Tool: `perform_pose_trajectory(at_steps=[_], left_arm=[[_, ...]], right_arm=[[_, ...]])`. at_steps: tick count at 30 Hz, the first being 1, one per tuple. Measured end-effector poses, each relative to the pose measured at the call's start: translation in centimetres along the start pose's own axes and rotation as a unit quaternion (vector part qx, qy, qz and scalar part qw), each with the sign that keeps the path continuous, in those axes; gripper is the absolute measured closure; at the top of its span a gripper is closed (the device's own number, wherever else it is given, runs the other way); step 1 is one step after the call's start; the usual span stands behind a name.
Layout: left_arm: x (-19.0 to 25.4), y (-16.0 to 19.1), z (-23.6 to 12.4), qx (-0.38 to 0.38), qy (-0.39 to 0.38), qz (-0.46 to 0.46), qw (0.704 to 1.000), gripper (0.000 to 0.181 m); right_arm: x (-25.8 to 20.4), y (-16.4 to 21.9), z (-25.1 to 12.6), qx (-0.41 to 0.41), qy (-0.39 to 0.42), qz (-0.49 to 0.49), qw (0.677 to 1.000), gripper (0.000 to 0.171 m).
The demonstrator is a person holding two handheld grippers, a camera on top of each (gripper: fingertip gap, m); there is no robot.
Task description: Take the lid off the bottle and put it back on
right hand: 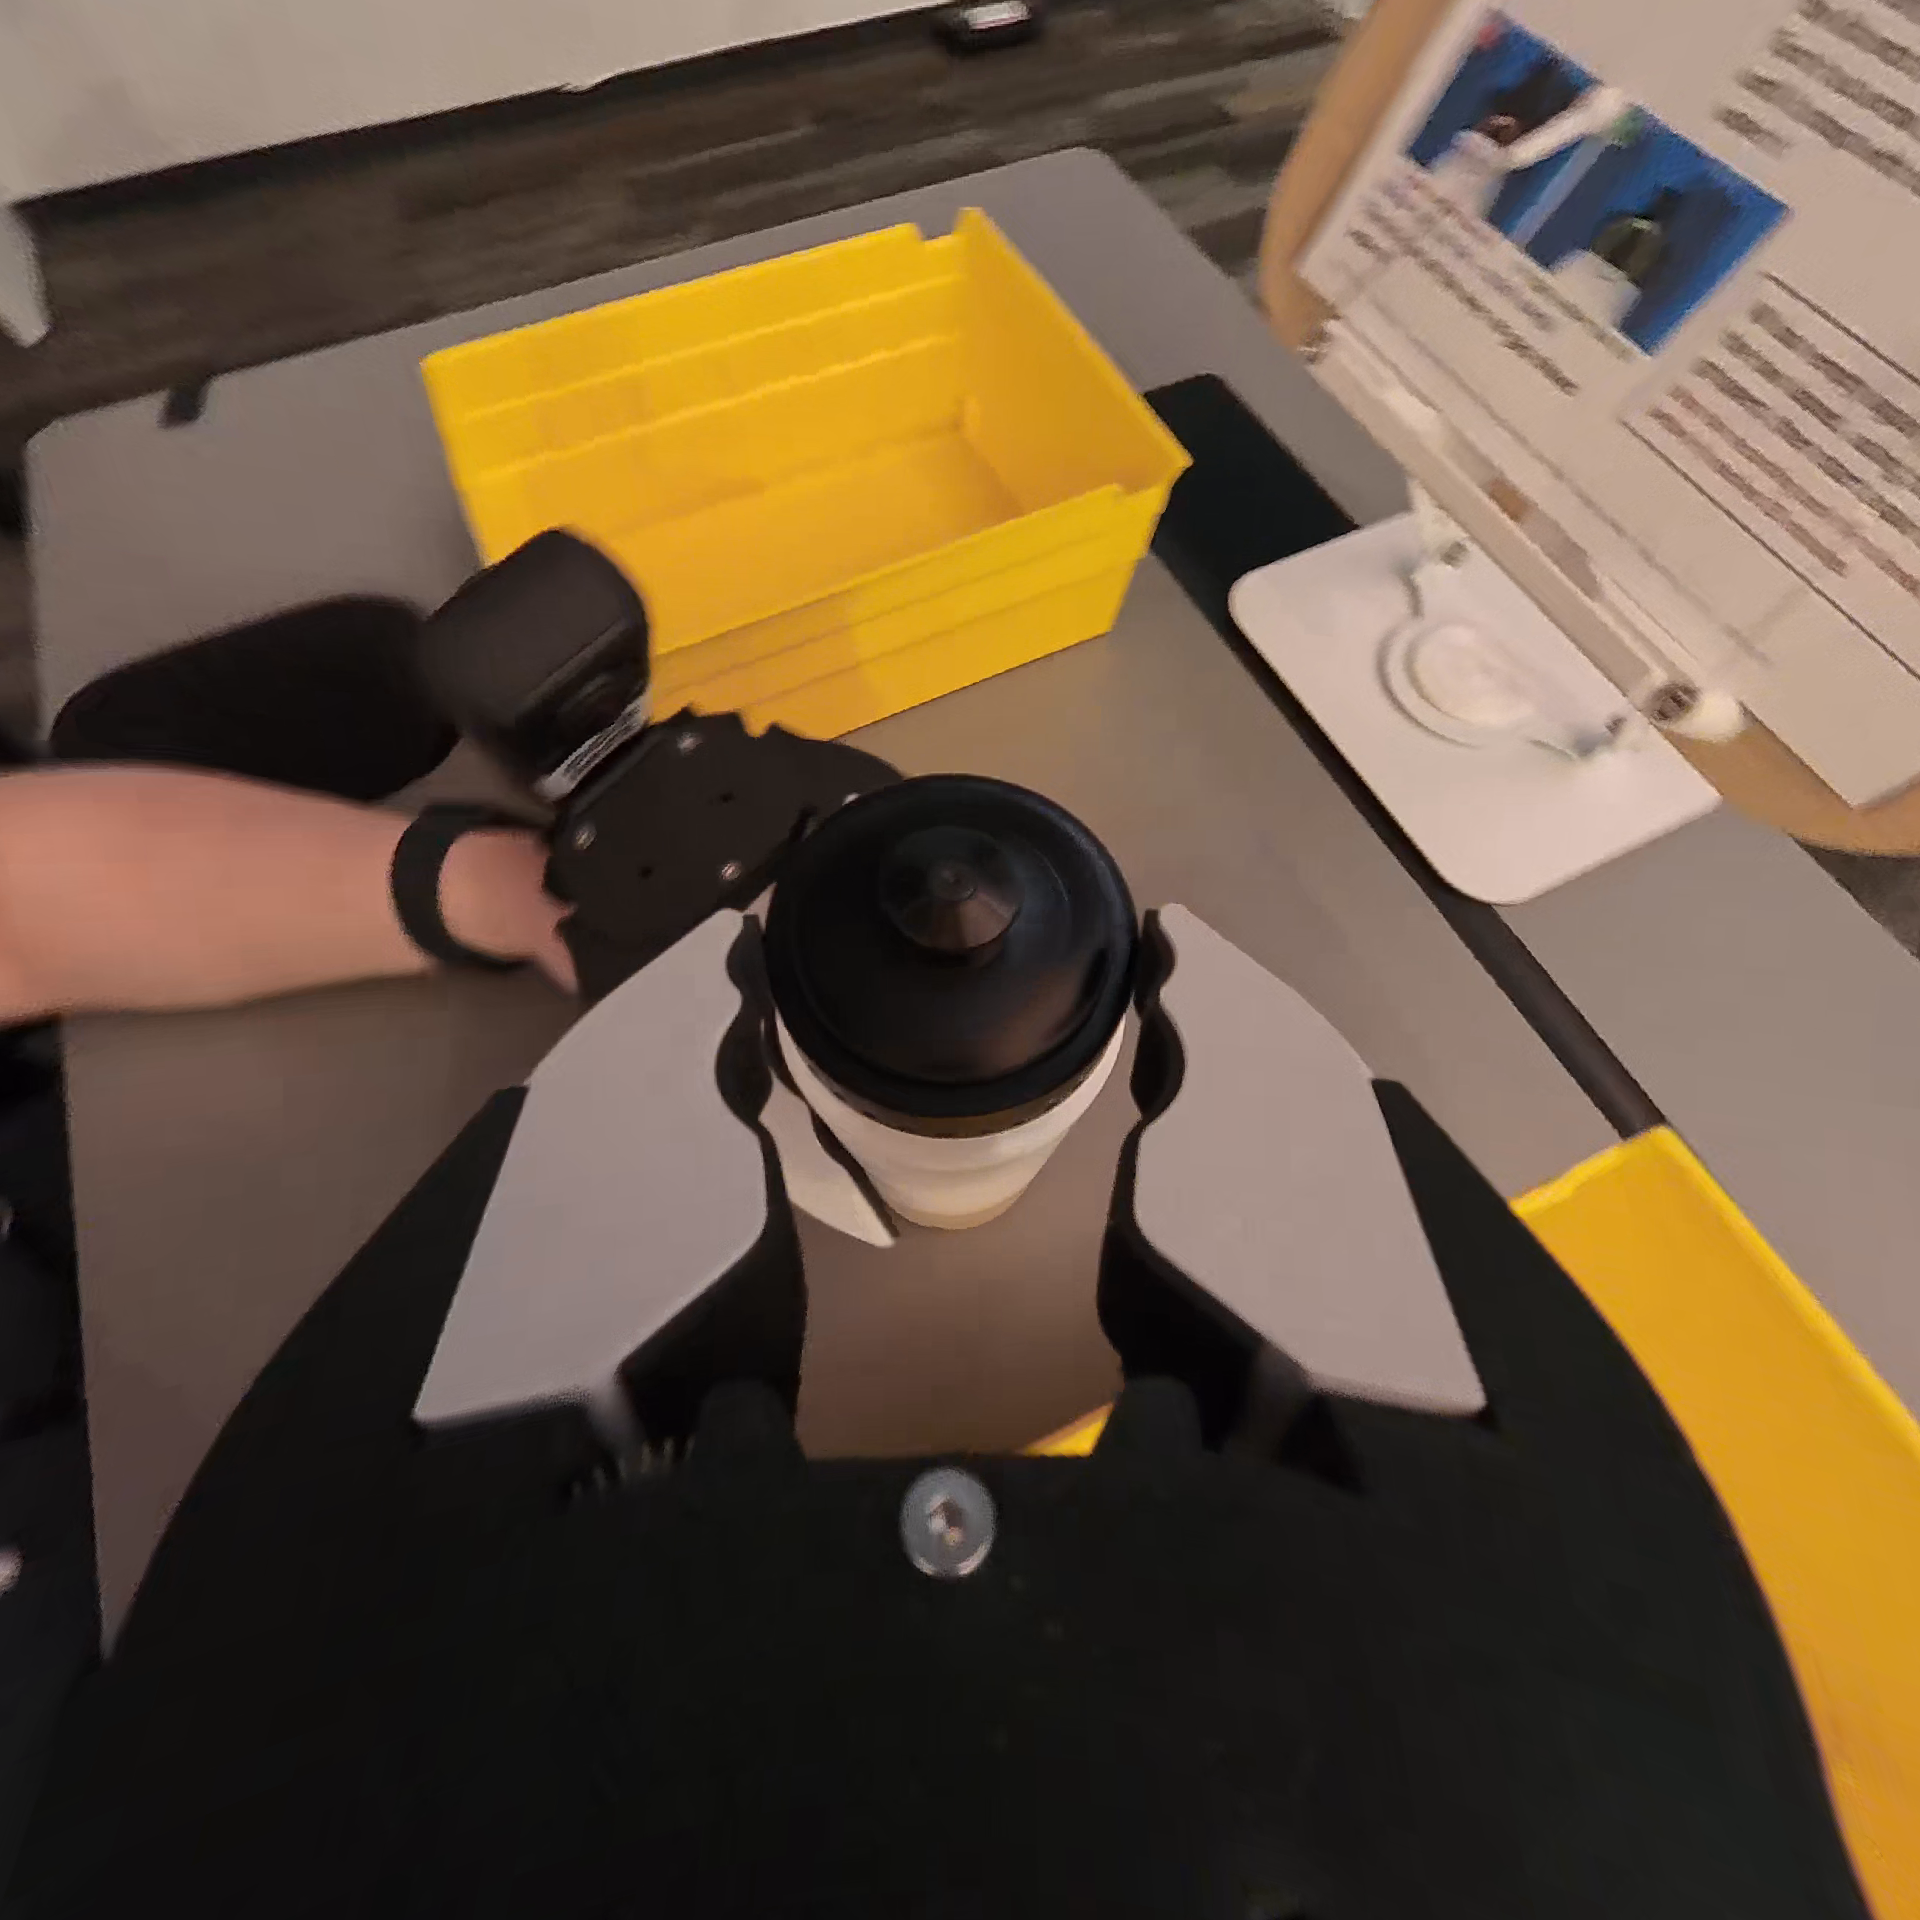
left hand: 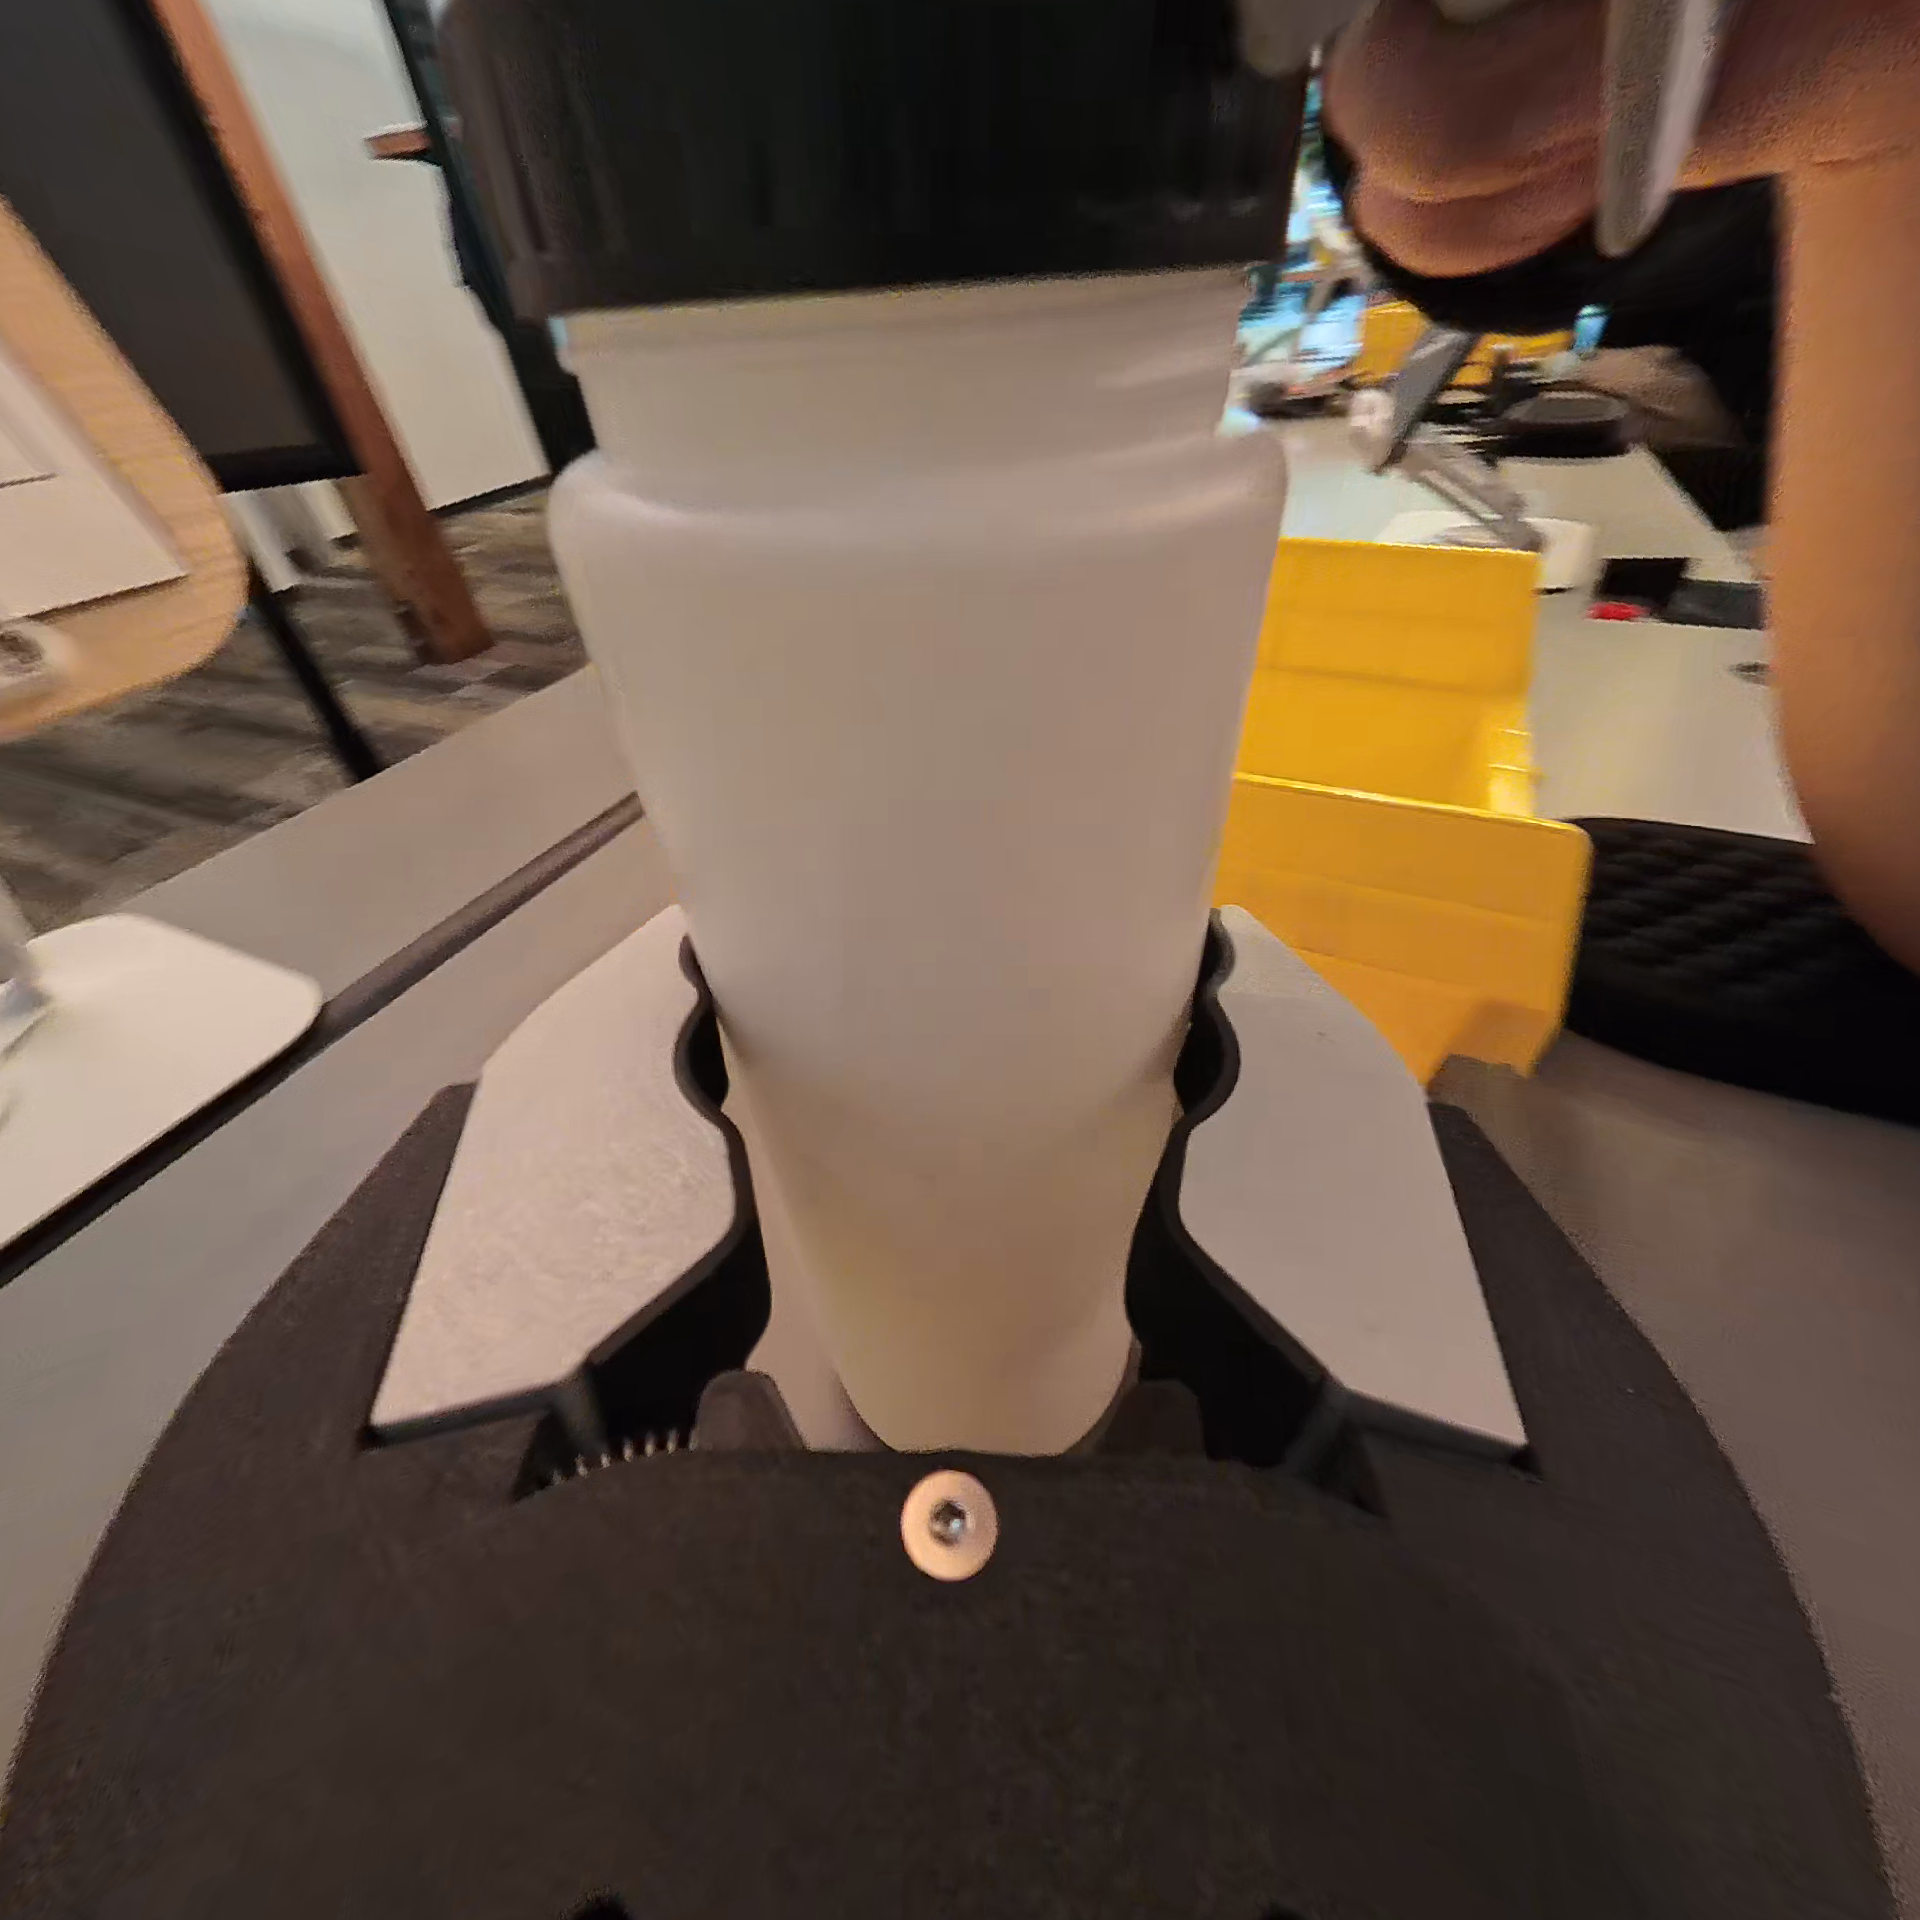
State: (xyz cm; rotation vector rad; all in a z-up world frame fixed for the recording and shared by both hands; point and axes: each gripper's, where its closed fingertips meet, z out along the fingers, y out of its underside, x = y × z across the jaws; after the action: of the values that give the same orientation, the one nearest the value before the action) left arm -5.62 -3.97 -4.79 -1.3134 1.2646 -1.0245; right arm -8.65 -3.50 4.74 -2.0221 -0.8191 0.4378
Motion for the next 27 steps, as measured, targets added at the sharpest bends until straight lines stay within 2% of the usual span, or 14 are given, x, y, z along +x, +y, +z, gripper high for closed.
perform_pose_trajectory(at_steps=[3, 6, 11, 15, 20, 22, 24, 27], left_arm=[[-1.3, 0.1, 0.0, -0.012, -0.055, -0.009, 0.998, 0.095], [-1.5, 0.2, -0.1, -0.017, -0.054, -0.009, 0.998, 0.094], [-1.0, 0.1, -0.1, -0.009, -0.027, -0.007, 1.0, 0.094], [-0.7, 0.1, -0.2, -0.006, -0.008, -0.006, 1.0, 0.095], [-0.4, 0.1, -0.1, -0.004, 0.002, -0.005, 1.0, 0.095], [-0.3, 0.1, -0.1, -0.006, 0.006, -0.004, 1.0, 0.095], [-0.3, 0.1, -0.1, -0.008, 0.005, -0.004, 1.0, 0.095], [-0.5, 0.1, 0.0, -0.013, -0.007, -0.007, 1.0, 0.094]], right_arm=[[0.9, -0.6, 0.7, 0.017, 0.046, 0.041, 0.998, 0.102], [1.0, -0.7, 0.9, 0.02, 0.059, 0.031, 0.998, 0.102], [0.8, -1.3, 0.4, 0.046, 0.017, -0.039, 0.998, 0.089], [1.1, -1.1, -0.4, 0.079, -0.02, -0.103, 0.991, 0.088], [-0.5, -0.8, -0.4, 0.102, -0.131, -0.06, 0.984, 0.089], [-0.2, -0.9, -0.1, 0.107, -0.124, -0.064, 0.984, 0.089], [-0.1, -0.3, 0.4, 0.084, -0.117, -0.075, 0.987, 0.101], [0.1, -0.1, 0.6, 0.068, -0.109, -0.05, 0.99, 0.1]])
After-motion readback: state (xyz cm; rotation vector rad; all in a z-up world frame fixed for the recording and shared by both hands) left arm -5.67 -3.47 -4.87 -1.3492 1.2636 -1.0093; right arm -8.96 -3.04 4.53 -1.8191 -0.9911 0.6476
